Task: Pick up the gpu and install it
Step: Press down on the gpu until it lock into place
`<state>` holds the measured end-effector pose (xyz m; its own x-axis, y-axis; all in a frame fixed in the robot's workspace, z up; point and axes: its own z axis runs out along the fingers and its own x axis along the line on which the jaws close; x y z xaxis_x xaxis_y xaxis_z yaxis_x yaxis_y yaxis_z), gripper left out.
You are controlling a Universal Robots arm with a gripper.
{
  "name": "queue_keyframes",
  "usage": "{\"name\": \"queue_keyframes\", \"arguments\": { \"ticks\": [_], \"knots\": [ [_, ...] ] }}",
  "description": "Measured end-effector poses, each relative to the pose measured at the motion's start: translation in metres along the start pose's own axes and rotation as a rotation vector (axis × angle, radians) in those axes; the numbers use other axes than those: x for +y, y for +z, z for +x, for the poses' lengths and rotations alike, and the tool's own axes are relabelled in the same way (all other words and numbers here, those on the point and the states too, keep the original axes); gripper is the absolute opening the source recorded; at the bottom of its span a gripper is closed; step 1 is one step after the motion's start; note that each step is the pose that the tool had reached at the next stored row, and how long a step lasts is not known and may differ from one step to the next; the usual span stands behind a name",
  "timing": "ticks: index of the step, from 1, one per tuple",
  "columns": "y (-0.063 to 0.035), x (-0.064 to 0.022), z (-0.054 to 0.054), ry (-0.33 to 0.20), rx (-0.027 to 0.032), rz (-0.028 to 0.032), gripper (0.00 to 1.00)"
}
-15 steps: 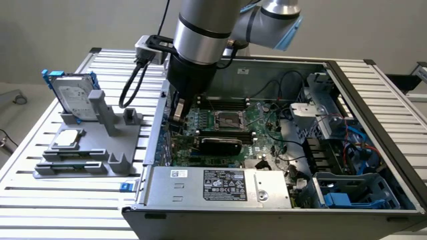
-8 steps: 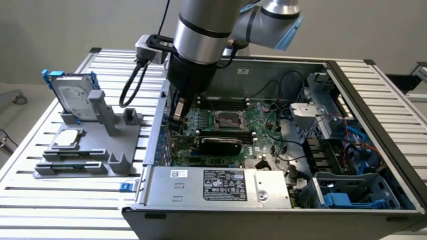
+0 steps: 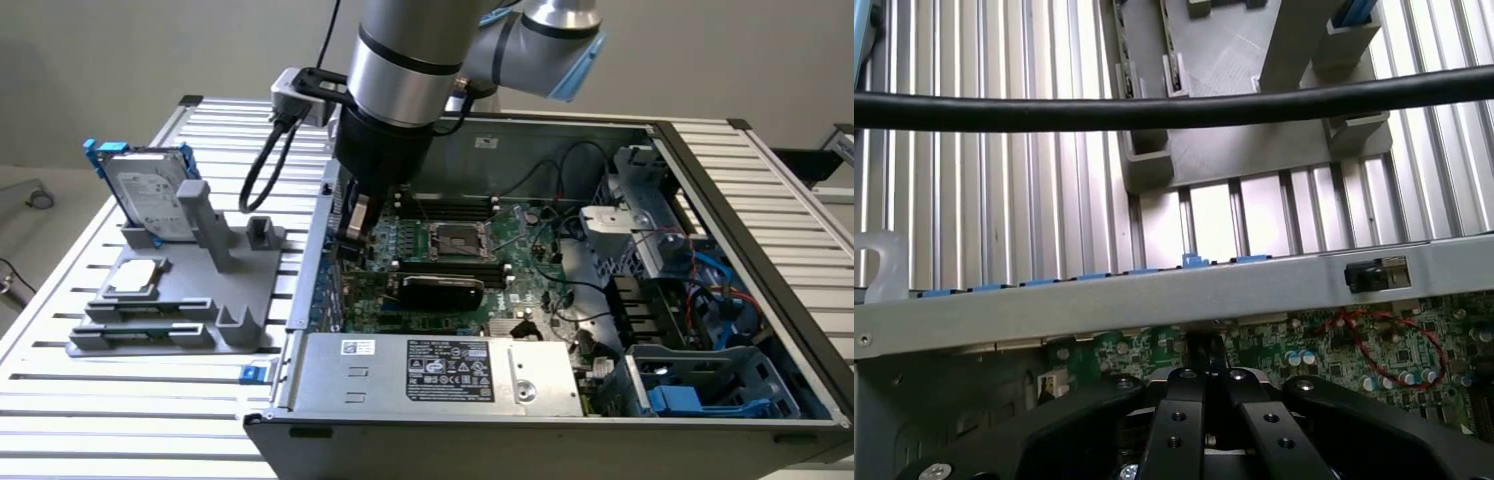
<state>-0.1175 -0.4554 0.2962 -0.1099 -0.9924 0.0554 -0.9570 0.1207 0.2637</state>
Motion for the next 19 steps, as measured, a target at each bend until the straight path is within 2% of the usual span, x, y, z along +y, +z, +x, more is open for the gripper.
{"name": "queue_keyframes", "arguments": {
  "ticks": [12,14,19],
  "knots": [
    [0.002,-0.0005,-0.0007,0.005,-0.001,-0.0012,0.11],
    [0.0036,-0.0008,-0.001,0.006,-0.0028,-0.0008,0.11],
    [0.0036,-0.0009,-0.0013,0.008,-0.0018,-0.0019,0.11]
  ]
}}
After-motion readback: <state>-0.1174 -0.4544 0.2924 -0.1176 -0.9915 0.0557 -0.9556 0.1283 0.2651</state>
